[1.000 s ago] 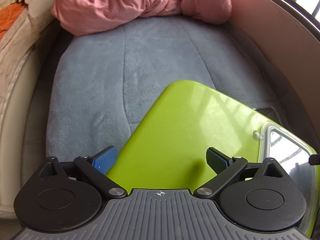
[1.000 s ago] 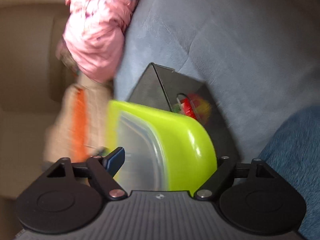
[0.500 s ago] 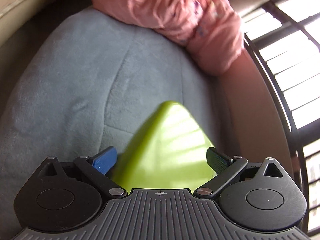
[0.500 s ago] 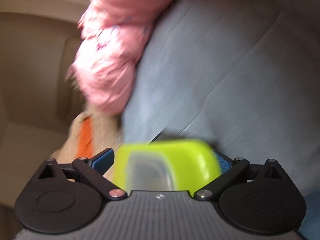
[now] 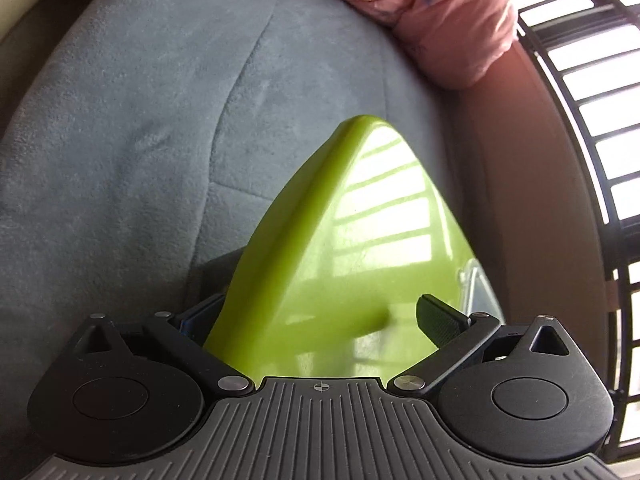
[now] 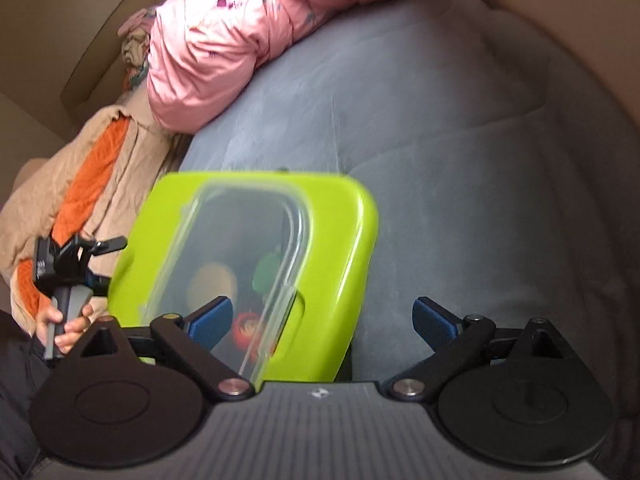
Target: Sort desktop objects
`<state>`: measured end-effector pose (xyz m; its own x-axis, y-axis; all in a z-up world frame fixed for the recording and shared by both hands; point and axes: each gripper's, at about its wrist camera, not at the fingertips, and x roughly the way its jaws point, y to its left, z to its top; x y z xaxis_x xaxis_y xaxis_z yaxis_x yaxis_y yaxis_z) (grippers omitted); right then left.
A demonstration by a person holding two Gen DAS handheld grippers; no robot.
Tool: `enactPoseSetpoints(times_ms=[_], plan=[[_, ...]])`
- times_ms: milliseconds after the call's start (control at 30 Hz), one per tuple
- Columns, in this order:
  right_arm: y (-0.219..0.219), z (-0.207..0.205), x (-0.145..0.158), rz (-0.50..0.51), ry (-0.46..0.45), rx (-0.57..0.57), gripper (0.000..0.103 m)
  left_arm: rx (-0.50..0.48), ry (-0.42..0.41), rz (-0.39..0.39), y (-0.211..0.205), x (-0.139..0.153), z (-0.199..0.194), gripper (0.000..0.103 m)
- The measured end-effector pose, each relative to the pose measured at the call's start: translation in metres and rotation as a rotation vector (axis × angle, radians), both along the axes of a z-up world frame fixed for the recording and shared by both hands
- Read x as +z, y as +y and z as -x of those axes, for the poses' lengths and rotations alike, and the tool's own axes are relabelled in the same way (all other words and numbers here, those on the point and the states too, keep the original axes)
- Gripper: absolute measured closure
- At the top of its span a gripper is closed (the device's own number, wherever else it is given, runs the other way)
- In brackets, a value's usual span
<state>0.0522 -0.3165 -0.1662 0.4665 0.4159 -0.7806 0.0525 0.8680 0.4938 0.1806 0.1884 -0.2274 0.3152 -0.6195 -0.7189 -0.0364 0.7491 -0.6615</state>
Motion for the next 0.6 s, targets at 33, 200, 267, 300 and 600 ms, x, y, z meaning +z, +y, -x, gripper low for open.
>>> enactPoseSetpoints(times_ms=[33,200,267,300,600], plan=[[0.005,-0.005,-0.008,0.006,0.012,0.003,0.012,-0.016,0.001,-0.012,-0.004,0.003,0.005,0.002],[0.015,-0.032,-0.029,-0.076,0.021,-0.056,0.025,-0.090,0.050,-0.053,-0.009,0.011,0.042,0.004],[0.017,-0.044,-0.030,-0.082,-0.001,-0.040,0.026,-0.081,0.086,-0.003,-0.003,0.004,0.058,0.004],[0.018,-0.051,-0.031,-0.085,0.004,-0.029,0.027,-0.073,0.103,0.030,0.001,0.000,0.064,0.003],[0.020,-0.067,-0.055,-0.221,0.066,0.186,0.020,-0.045,0.162,0.391,0.040,-0.062,0.043,0.000]])
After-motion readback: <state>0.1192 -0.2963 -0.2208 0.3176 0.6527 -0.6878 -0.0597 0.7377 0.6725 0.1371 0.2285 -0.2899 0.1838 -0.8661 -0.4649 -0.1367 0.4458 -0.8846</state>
